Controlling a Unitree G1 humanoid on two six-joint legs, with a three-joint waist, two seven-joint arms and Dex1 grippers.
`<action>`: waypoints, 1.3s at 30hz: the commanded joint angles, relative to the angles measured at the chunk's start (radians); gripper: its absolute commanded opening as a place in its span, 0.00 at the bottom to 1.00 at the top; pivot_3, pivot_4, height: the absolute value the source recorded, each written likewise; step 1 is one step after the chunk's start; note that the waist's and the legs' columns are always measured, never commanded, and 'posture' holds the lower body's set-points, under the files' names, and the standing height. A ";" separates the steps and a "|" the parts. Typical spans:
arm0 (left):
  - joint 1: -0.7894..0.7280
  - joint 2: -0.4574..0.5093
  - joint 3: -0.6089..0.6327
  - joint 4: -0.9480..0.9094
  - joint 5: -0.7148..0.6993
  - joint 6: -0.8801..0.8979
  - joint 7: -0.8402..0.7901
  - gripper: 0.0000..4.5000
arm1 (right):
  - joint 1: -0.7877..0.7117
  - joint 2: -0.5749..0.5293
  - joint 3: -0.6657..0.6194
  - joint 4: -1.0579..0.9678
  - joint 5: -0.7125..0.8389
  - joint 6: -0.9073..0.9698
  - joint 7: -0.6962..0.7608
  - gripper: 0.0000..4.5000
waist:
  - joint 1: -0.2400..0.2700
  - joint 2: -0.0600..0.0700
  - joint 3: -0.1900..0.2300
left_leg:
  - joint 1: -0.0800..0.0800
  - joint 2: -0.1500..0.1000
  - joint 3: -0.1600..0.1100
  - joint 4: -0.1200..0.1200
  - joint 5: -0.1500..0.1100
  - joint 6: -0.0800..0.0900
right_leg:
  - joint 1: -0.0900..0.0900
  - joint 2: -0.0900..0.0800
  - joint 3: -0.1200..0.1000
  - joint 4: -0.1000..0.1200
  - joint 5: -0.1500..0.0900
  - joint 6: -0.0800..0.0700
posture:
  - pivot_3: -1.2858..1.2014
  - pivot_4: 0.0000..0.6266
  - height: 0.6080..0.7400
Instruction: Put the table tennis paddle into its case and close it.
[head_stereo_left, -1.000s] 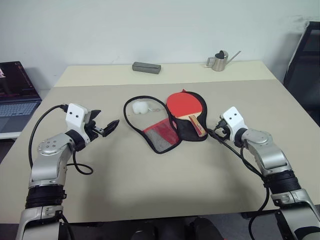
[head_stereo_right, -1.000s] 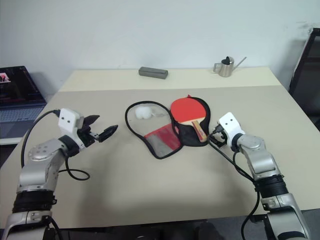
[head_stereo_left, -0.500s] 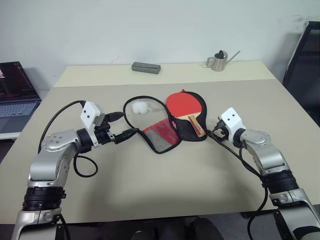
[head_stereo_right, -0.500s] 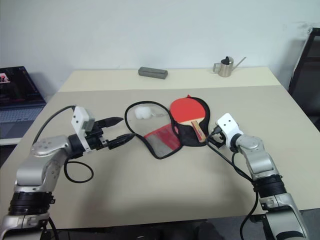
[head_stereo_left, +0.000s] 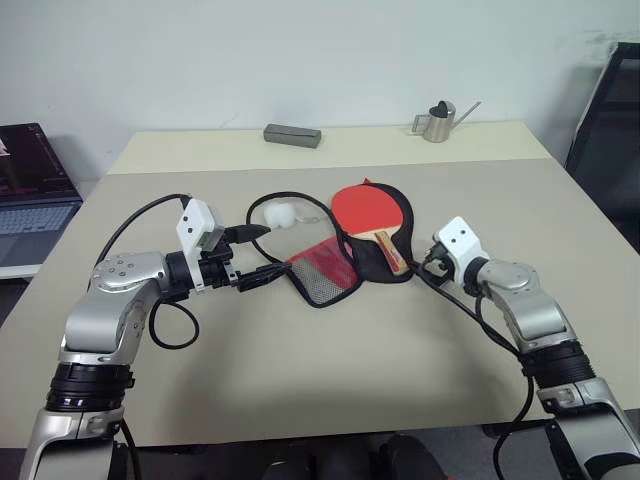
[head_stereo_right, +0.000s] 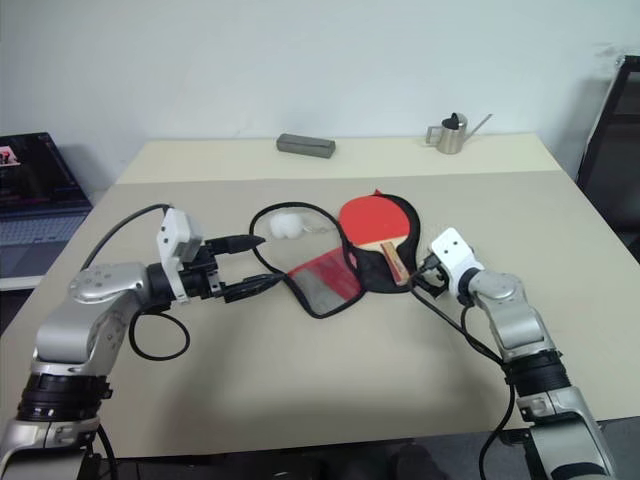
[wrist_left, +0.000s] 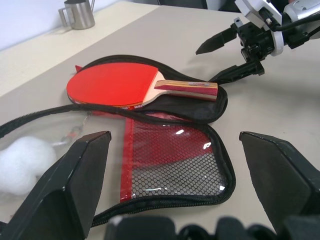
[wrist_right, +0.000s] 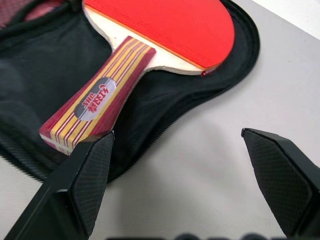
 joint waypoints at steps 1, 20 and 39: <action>-0.014 0.015 0.018 -0.028 -0.006 -0.008 0.001 1.00 | 0.004 0.013 0.003 -0.065 0.009 -0.013 0.012 0.99 | 0.000 0.000 0.000 | 0.000 0.000 0.000 0.000 0.000 0.000 | 0.000 0.000 0.000 0.000 0.000 0.000 | 0.52 0.24 1.00; 0.002 0.029 0.051 -0.011 -0.002 -0.016 0.034 1.00 | -0.080 0.067 -0.111 -0.104 0.138 0.130 0.011 0.99 | -0.001 0.000 0.000 | 0.000 0.000 0.000 0.000 0.000 0.000 | 0.000 0.000 0.000 0.000 0.000 0.000 | 0.52 0.24 1.00; -0.034 0.036 0.046 0.032 0.014 -0.044 0.035 1.00 | -0.108 0.299 0.005 -0.019 0.051 0.157 -0.231 0.99 | -0.001 0.000 0.000 | 0.000 0.000 0.000 0.000 0.000 0.000 | -0.001 0.000 0.000 0.000 0.000 0.000 | 0.52 0.24 1.00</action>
